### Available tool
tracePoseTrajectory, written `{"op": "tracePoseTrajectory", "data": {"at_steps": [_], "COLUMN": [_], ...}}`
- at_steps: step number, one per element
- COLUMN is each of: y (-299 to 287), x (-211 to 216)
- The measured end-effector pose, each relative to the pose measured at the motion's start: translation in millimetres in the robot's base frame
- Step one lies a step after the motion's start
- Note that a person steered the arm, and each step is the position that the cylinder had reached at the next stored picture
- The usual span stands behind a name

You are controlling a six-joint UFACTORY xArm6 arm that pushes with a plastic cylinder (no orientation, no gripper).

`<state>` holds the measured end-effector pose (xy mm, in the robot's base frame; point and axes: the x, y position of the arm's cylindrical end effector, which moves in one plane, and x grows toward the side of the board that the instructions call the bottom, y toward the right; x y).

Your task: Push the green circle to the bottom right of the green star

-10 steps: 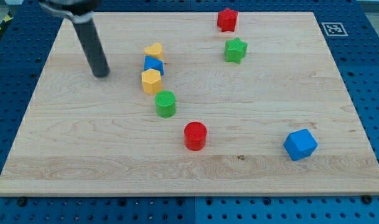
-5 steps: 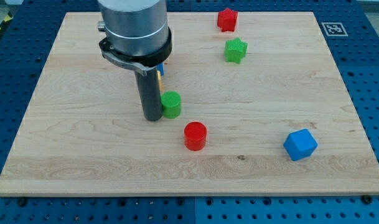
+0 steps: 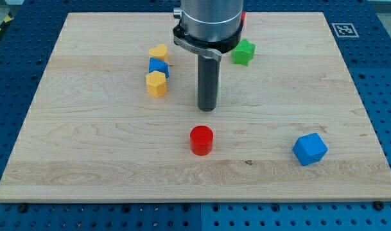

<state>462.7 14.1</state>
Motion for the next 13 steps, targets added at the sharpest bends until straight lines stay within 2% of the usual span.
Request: {"op": "tracePoseTrajectory", "data": {"at_steps": [3, 4, 6, 8, 9, 11, 12, 13], "y": [-34.3, -32.4, 20.2, 33.5, 55.6, 54.0, 26.4, 22.6], "x": [-50.4, -55.4, -55.4, -21.2, -29.3, -37.6, -47.0, -54.9]}}
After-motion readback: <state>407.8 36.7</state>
